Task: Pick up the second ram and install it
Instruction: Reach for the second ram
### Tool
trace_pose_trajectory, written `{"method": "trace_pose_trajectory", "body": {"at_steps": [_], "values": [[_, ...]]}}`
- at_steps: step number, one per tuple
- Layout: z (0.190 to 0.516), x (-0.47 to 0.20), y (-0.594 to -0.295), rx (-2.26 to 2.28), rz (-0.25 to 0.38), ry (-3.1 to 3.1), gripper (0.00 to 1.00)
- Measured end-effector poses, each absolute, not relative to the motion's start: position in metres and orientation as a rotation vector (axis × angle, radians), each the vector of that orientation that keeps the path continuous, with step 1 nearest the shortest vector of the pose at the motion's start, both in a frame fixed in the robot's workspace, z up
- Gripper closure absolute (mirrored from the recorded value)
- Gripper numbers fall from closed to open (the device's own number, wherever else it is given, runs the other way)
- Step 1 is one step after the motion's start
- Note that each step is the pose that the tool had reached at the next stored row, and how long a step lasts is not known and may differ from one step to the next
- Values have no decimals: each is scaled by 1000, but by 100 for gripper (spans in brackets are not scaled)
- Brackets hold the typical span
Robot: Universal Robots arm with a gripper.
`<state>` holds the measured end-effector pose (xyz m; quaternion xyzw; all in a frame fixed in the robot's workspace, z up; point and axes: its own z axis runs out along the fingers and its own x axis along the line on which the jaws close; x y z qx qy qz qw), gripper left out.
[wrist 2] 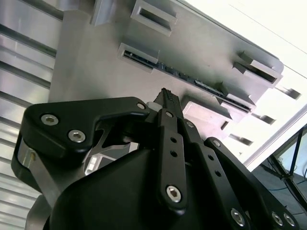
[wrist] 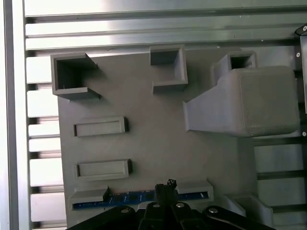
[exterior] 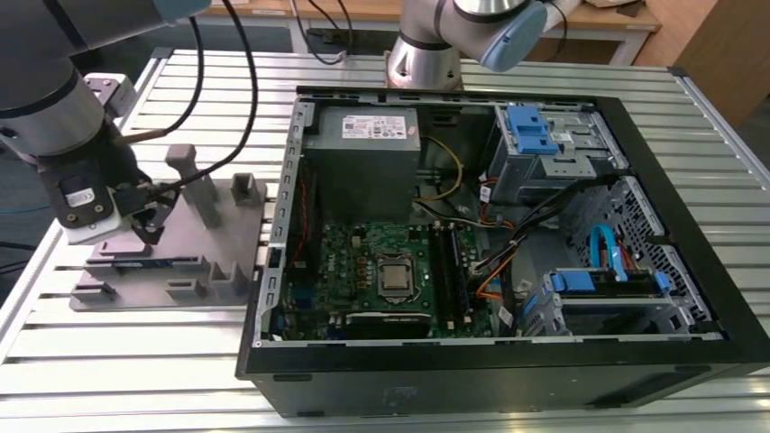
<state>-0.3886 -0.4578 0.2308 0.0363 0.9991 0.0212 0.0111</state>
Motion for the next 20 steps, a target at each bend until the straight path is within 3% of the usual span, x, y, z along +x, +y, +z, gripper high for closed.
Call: {"method": "trace_pose_trajectory", "body": {"at_steps": [6,11,20], "values": [[227,-395,-460,113,64,3117,89],[225,-395,-461,109,-1,3116,89],[222,-395,-462,107,-1,3116,89]]}}
